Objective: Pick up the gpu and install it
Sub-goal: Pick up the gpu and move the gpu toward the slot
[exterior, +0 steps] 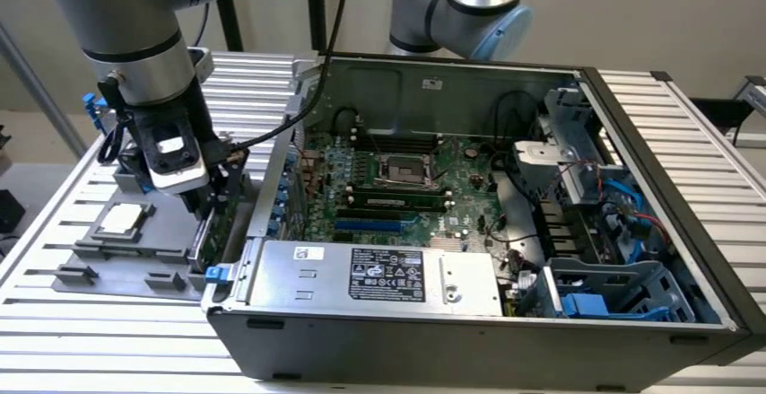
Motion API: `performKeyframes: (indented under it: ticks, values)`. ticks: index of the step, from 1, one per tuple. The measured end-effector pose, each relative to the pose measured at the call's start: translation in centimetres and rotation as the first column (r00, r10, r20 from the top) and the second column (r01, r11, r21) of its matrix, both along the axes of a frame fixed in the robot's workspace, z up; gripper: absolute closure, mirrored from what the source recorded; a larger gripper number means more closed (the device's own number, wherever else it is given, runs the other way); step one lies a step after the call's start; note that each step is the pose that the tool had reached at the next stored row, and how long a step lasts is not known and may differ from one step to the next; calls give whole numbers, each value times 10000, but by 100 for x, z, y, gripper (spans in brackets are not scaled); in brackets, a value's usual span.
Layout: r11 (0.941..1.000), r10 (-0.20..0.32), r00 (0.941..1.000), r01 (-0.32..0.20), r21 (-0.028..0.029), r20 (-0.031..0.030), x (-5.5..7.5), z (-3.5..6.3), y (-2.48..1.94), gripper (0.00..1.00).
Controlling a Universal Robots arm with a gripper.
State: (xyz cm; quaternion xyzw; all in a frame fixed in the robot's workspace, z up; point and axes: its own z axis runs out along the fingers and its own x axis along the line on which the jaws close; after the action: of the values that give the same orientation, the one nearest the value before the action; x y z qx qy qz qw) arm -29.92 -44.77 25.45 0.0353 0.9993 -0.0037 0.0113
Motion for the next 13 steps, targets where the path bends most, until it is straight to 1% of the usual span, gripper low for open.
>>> performKeyframes:
  ticks: [4,13]
  values:
    - [10000,0,10000,0,7,33,0,-63,3,58]
    - [10000,-1,10000,1,16,51,-1,-101,26,58]
